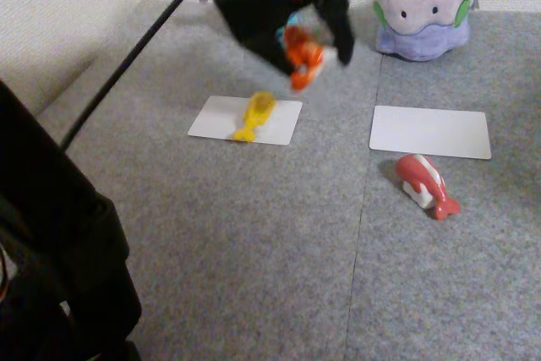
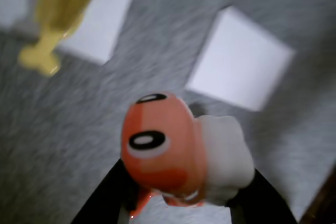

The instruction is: Wooper wants to eat egg sudhi, and Goomy wants to eat shrimp sushi

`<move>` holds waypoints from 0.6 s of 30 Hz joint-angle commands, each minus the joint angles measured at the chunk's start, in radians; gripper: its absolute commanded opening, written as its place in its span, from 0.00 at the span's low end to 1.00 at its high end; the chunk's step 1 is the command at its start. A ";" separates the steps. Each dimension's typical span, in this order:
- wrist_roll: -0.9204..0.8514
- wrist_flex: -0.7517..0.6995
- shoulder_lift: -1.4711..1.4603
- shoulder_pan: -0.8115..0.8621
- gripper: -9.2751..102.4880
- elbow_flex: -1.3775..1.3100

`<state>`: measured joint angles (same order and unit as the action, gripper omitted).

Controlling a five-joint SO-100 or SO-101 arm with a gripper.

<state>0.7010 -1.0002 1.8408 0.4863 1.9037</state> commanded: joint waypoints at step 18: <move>0.305 -0.179 -0.637 0.144 0.14 -0.894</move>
<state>0.9802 -1.1689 1.2379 0.6151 1.1474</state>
